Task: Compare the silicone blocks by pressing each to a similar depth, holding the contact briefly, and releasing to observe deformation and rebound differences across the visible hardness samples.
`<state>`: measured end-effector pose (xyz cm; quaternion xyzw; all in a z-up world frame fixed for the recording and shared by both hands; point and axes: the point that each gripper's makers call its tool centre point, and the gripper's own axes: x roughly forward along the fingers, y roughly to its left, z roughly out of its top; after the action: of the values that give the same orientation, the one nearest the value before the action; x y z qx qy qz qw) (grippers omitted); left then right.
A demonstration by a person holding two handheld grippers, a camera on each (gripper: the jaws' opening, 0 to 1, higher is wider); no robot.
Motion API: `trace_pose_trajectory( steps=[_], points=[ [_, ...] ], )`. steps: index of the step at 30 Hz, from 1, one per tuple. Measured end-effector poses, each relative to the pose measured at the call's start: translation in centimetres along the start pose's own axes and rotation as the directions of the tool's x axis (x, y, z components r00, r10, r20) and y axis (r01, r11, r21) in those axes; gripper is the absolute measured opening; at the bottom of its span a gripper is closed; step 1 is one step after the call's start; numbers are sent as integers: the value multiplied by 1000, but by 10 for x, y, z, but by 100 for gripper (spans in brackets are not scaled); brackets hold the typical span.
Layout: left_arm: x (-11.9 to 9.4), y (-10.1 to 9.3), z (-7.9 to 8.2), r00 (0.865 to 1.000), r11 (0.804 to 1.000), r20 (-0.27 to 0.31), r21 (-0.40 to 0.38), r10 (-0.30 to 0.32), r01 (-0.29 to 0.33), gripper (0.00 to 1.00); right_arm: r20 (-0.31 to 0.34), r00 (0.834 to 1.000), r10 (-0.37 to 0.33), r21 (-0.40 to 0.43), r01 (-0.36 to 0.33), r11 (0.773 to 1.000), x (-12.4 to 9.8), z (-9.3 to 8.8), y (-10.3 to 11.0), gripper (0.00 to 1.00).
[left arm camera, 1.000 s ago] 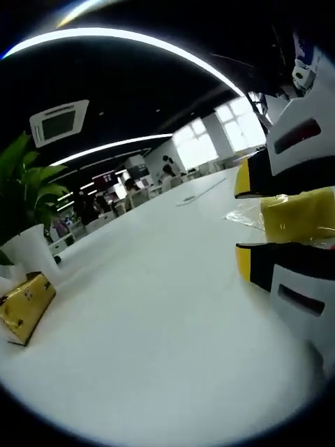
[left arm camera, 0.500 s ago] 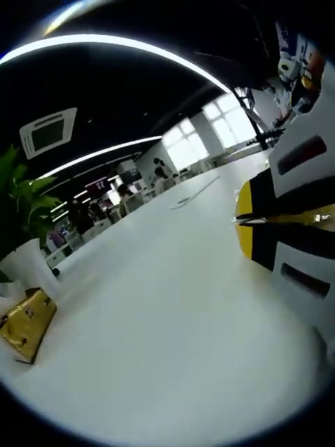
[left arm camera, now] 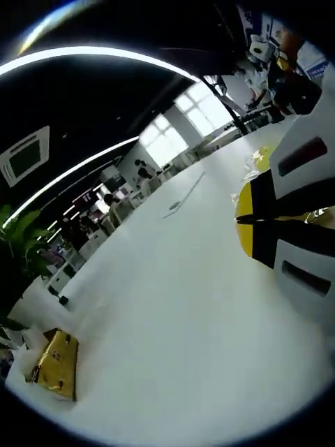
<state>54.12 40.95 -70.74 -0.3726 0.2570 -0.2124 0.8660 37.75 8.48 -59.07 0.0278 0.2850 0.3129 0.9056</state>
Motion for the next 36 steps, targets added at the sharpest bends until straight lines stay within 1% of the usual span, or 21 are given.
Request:
trace_pose_trajectory(
  steps=[1, 3, 4, 7, 10, 11, 12, 14, 17, 22, 25, 27, 29, 34, 36],
  points=[
    [-1, -3, 1, 1000, 1000, -3, 1, 0, 0, 0, 3, 1000, 2, -1, -2, 1000, 0, 0, 1, 56],
    [-2, -7, 1, 1000, 999, -17, -42, 0, -1, 0, 9, 1000, 5, -2, -5, 1000, -1, 1, 2, 56],
    [-3, -10, 1, 1000, 999, -19, -44, -3, 3, 0, 11, 1000, 6, -2, -6, 1000, -1, 2, 2, 56],
    [-6, -19, 1, 1000, 1000, -25, -4, -1, 1, 0, 16, 1000, 11, -6, -11, 1000, -3, 3, 3, 55],
    [-10, -31, 3, 1000, 998, -25, 64, 4, -3, 0, 27, 999, 19, -14, -19, 1000, -4, 6, 5, 55],
    [-12, -34, 3, 1000, 997, -27, 71, 11, -9, 0, 31, 999, 21, -15, -20, 1000, -5, 7, 5, 55],
    [-13, -38, 3, 1000, 996, -28, 91, 7, -5, 0, 35, 999, 23, -17, -23, 1000, -5, 8, 6, 55],
    [-16, -45, 4, 1000, 995, -29, 103, 6, -3, 0, 42, 999, 30, -23, -29, 999, -6, 10, 8, 55],
    [-20, -55, 4, 1000, 990, -31, 142, 2, 3, 0, 55, 998, 40, -29, -39, 999, -8, 12, 11, 54],
    [-25, -71, 4, 999, 984, -42, 177, -9, 16, 0, 76, 996, 55, -38, -52, 998, -13, 14, 17, 54],
    [-28, -84, 3, 998, 981, -53, 193, -19, 29, 0, 87, 994, 62, -52, -58, 997, -16, 16, 20, 54],
    [-30, -92, 1, 999, 978, -49, 208, -19, 29, 0, 92, 994, 65, -56, -60, 997, -18, 17, 22, 54],
    [-33, -102, -2, 998, 979, -61, 201, -28, 40, 0, 102, 992, 72, -61, -66, 996, -20, 19, 25, 54],
    [-40, -126, -11, 996, 968, -75, 243, -38, 55, 0, 127, 988, 86, -76, -77, 994, -26, 23, 31, 55],
    [-42, -131, -13, 996, 968, -77, 244, -40, 58, 0, 138, 986, 92, -79, -81, 994, -28, 24, 33, 55]
  ],
)
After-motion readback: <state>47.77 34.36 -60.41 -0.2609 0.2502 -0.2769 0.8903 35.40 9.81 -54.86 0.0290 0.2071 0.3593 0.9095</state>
